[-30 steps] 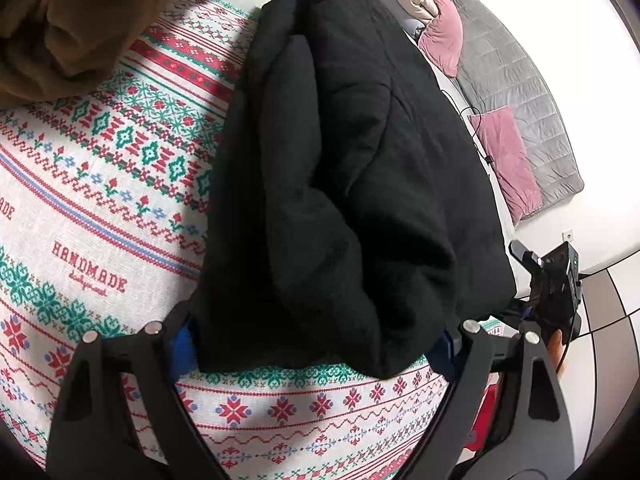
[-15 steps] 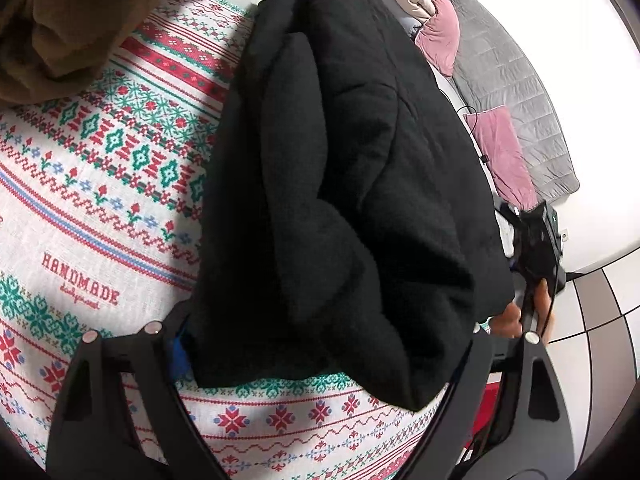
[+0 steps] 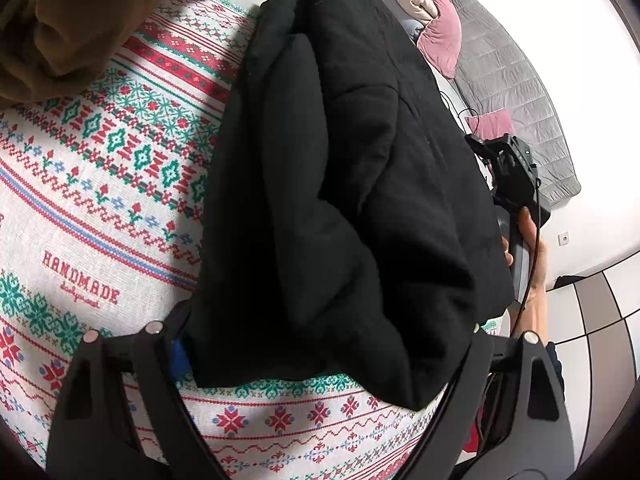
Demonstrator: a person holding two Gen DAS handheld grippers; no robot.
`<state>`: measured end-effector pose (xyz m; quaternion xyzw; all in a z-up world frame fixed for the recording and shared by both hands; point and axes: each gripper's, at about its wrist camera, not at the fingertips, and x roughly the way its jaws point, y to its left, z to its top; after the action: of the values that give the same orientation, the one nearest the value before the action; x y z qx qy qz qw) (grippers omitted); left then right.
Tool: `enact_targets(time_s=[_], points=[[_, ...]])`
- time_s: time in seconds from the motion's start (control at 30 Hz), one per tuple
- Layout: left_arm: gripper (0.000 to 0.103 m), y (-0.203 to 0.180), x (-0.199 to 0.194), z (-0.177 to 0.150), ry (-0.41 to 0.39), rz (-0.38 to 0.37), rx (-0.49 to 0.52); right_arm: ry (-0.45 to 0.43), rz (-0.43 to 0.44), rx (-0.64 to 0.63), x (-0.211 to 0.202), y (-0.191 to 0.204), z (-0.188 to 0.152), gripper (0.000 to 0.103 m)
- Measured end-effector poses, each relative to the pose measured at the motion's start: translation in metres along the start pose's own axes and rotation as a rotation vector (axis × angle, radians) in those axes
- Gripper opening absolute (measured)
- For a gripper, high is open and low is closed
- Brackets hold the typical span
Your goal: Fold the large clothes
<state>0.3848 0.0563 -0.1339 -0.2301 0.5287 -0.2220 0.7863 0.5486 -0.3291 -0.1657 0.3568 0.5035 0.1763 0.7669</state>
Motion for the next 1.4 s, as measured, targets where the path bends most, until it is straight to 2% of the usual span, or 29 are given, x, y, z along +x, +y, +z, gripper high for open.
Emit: enact_targets(time_s=[0.07, 0.2, 0.37, 0.57, 0.67, 0.9, 1.07, 1.23, 1.33, 1.4], points=[[0.082, -0.001, -0.001, 0.0, -0.006, 0.002, 0.0, 0.002, 0.011, 0.0, 0.001, -0.003, -0.002, 0.085], [0.072, -0.008, -0.004, -0.002, -0.025, 0.021, 0.017, -0.005, -0.024, -0.05, -0.004, 0.0, -0.008, 0.067], [0.061, -0.011, -0.007, -0.003, -0.043, 0.033, 0.028, -0.026, -0.062, -0.082, -0.009, 0.011, -0.012, 0.054], [0.051, -0.015, -0.012, -0.004, -0.07, 0.056, 0.05, -0.071, -0.153, -0.174, -0.016, 0.036, -0.018, 0.042], [0.047, -0.014, -0.015, -0.003, -0.077, 0.057, 0.056, -0.092, -0.197, -0.209, -0.02, 0.046, -0.021, 0.038], [0.04, -0.019, -0.023, 0.0, -0.105, 0.065, 0.09, -0.16, -0.337, -0.353, -0.024, 0.099, -0.028, 0.033], [0.038, -0.034, -0.044, -0.001, -0.165, 0.03, 0.141, -0.223, -0.378, -0.443, -0.041, 0.132, -0.037, 0.031], [0.038, -0.072, -0.071, -0.008, -0.237, -0.02, 0.249, -0.296, -0.38, -0.516, -0.088, 0.154, -0.046, 0.031], [0.038, -0.105, -0.074, -0.016, -0.258, -0.058, 0.319, -0.344, -0.369, -0.519, -0.138, 0.151, -0.046, 0.031], [0.038, -0.137, -0.064, -0.025, -0.241, -0.092, 0.357, -0.364, -0.377, -0.515, -0.172, 0.14, -0.046, 0.031]])
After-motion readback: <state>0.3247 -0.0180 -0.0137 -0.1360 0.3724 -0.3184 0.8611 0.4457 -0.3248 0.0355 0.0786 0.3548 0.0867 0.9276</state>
